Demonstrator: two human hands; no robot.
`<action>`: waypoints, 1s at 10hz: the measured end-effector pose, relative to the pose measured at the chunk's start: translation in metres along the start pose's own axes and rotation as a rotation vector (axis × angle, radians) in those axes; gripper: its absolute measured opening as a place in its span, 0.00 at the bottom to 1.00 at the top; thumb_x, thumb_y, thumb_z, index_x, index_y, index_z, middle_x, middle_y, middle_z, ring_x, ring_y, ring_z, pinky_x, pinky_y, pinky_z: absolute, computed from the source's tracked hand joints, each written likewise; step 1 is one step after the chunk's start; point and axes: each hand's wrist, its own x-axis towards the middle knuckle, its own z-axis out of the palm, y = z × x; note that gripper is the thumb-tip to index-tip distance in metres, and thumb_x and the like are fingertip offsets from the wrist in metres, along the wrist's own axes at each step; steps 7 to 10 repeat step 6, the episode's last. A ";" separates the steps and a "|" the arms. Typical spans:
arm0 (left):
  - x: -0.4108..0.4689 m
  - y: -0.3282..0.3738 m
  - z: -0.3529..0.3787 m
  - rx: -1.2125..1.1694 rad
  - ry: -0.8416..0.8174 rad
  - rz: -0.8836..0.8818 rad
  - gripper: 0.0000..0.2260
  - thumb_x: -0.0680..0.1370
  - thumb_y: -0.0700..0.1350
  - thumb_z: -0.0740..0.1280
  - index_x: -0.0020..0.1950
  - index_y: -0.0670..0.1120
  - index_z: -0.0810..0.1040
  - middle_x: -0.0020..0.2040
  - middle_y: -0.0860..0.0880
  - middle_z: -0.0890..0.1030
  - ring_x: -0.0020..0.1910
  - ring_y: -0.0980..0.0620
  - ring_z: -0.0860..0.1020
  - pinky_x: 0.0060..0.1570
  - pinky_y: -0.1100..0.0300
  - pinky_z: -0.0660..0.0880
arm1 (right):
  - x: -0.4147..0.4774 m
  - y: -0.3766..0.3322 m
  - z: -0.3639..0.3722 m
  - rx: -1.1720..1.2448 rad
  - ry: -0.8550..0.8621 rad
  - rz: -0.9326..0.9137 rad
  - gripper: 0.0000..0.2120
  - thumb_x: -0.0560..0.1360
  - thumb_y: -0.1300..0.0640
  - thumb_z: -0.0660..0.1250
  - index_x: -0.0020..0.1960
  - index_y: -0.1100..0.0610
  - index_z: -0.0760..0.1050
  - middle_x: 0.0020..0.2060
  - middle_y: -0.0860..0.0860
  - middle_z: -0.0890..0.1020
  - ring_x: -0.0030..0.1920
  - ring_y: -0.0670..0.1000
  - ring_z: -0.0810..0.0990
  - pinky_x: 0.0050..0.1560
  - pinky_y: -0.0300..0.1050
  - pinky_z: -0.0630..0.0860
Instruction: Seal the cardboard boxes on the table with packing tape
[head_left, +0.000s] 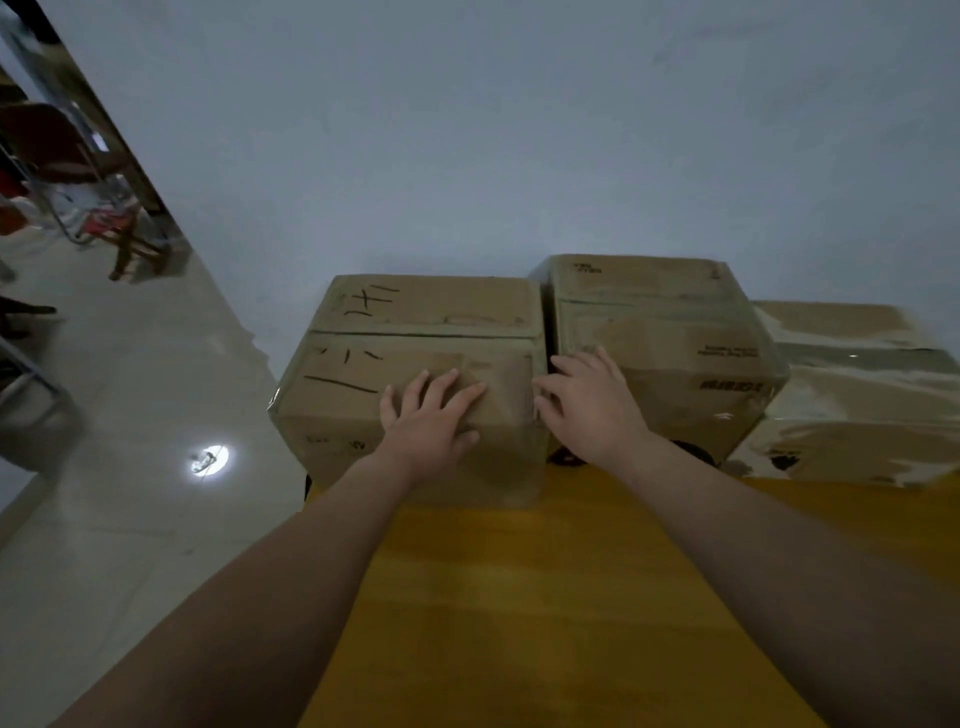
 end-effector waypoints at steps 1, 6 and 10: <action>0.023 -0.010 -0.003 0.017 0.004 0.056 0.25 0.78 0.60 0.56 0.73 0.66 0.50 0.77 0.55 0.48 0.75 0.47 0.43 0.68 0.38 0.36 | 0.012 0.001 0.006 0.005 0.010 0.072 0.15 0.80 0.52 0.57 0.64 0.51 0.76 0.69 0.54 0.71 0.71 0.54 0.64 0.74 0.52 0.44; 0.030 0.040 -0.034 0.059 0.118 0.138 0.24 0.80 0.56 0.56 0.75 0.53 0.57 0.77 0.44 0.54 0.75 0.43 0.51 0.72 0.41 0.46 | -0.002 0.025 -0.028 0.030 -0.008 0.177 0.18 0.80 0.53 0.58 0.68 0.49 0.71 0.69 0.53 0.71 0.70 0.54 0.65 0.74 0.51 0.47; 0.030 0.040 -0.034 0.059 0.118 0.138 0.24 0.80 0.56 0.56 0.75 0.53 0.57 0.77 0.44 0.54 0.75 0.43 0.51 0.72 0.41 0.46 | -0.002 0.025 -0.028 0.030 -0.008 0.177 0.18 0.80 0.53 0.58 0.68 0.49 0.71 0.69 0.53 0.71 0.70 0.54 0.65 0.74 0.51 0.47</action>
